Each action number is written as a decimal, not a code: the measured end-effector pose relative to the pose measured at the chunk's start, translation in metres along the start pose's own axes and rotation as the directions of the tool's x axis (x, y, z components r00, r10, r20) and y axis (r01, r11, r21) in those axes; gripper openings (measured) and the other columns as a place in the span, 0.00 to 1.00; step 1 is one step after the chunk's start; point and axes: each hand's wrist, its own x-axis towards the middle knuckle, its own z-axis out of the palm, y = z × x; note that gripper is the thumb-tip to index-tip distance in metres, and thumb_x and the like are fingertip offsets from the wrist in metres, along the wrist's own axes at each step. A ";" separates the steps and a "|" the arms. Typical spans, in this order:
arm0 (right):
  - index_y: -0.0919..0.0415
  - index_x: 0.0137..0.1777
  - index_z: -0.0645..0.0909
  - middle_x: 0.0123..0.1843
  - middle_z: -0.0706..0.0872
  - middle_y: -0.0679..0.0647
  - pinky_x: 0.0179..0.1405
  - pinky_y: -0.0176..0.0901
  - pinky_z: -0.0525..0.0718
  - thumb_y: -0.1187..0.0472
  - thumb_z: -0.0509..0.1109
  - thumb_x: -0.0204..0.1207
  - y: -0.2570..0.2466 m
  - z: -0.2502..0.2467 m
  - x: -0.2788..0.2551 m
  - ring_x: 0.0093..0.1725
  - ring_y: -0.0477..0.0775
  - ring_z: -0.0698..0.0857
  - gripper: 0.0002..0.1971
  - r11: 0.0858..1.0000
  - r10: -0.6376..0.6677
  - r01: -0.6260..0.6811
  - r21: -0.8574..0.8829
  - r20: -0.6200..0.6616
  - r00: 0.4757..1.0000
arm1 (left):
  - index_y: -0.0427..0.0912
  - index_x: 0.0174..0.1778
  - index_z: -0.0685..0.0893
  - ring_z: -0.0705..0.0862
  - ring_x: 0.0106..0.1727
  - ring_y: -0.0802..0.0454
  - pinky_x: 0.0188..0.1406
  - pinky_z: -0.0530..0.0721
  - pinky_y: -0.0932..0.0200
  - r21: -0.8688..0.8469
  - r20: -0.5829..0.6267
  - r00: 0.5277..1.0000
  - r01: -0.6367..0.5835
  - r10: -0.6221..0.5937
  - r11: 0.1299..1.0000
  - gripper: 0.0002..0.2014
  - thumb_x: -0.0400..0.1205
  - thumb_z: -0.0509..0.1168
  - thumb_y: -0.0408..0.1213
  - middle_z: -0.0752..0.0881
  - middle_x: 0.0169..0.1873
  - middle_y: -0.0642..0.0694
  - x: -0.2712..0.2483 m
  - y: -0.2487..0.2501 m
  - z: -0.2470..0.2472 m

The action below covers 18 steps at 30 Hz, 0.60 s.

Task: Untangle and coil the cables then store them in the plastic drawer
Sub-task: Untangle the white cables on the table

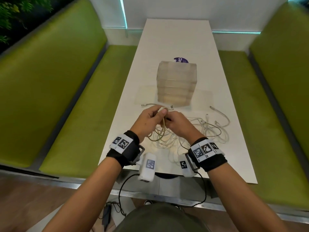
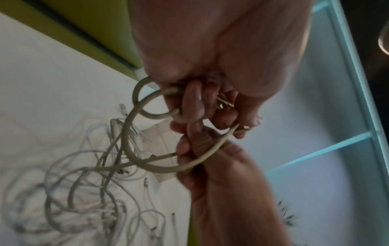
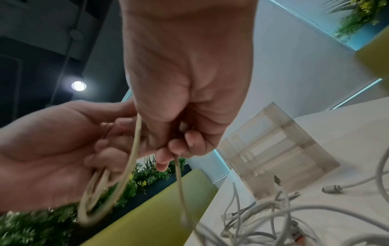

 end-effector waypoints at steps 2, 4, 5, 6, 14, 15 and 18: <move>0.61 0.45 0.86 0.35 0.82 0.40 0.36 0.28 0.74 0.65 0.70 0.78 0.009 0.008 0.002 0.35 0.32 0.78 0.03 0.998 -0.007 0.009 -0.060 0.043 0.999 | 0.44 0.39 0.79 0.63 0.19 0.62 0.18 0.62 0.69 -0.153 0.001 1.000 0.011 -0.011 0.988 0.12 0.88 0.56 0.38 0.68 0.22 0.55 0.002 0.009 -0.008; 0.67 0.44 0.85 0.37 0.81 0.47 0.35 0.31 0.70 0.68 0.70 0.77 0.022 0.019 0.004 0.35 0.41 0.77 0.03 0.996 -0.012 0.015 -0.088 0.036 0.999 | 0.44 0.38 0.78 0.59 0.20 0.61 0.18 0.58 0.68 -0.321 0.028 0.998 -0.044 0.056 0.946 0.14 0.88 0.54 0.40 0.65 0.21 0.54 0.000 0.032 -0.016; 0.69 0.45 0.85 0.39 0.81 0.51 0.34 0.31 0.70 0.69 0.69 0.77 0.030 0.023 0.006 0.37 0.46 0.77 0.04 0.997 0.008 -0.006 -0.074 0.017 1.000 | 0.45 0.38 0.79 0.59 0.20 0.61 0.18 0.56 0.67 -0.394 0.038 0.994 -0.083 0.107 0.915 0.13 0.87 0.55 0.42 0.65 0.21 0.54 -0.003 0.045 -0.020; 0.70 0.45 0.84 0.40 0.81 0.53 0.33 0.30 0.71 0.70 0.67 0.78 0.037 0.026 0.008 0.38 0.49 0.77 0.04 0.998 0.051 -0.051 -0.030 -0.001 0.999 | 0.45 0.37 0.80 0.60 0.19 0.61 0.18 0.56 0.67 -0.463 0.043 0.986 -0.122 0.160 0.878 0.13 0.85 0.58 0.44 0.66 0.20 0.54 -0.007 0.059 -0.024; 0.64 0.54 0.86 0.39 0.85 0.53 0.40 0.37 0.76 0.65 0.62 0.84 0.053 0.019 0.020 0.35 0.46 0.78 0.10 0.979 0.067 -0.045 0.201 -0.105 0.992 | 0.45 0.37 0.75 0.60 0.19 0.59 0.19 0.56 0.61 -0.274 -0.254 0.944 -0.277 0.209 0.921 0.15 0.87 0.55 0.45 0.67 0.19 0.55 -0.018 0.081 -0.057; 0.64 0.55 0.86 0.38 0.85 0.50 0.40 0.35 0.76 0.65 0.62 0.84 0.050 0.017 0.021 0.34 0.42 0.78 0.11 0.984 0.051 -0.031 0.174 -0.112 0.992 | 0.44 0.37 0.75 0.61 0.20 0.58 0.20 0.58 0.60 -0.090 -0.305 0.932 -0.231 0.194 0.969 0.15 0.88 0.55 0.45 0.67 0.20 0.54 -0.014 0.066 -0.053; 0.62 0.59 0.86 0.36 0.83 0.43 0.40 0.25 0.76 0.68 0.63 0.83 0.033 0.012 0.019 0.33 0.31 0.80 0.12 0.994 -0.028 0.040 0.097 -0.123 0.992 | 0.44 0.35 0.71 0.64 0.25 0.55 0.26 0.65 0.53 0.284 -0.283 0.954 -0.011 0.095 0.959 0.19 0.84 0.58 0.55 0.67 0.25 0.52 -0.006 0.018 -0.037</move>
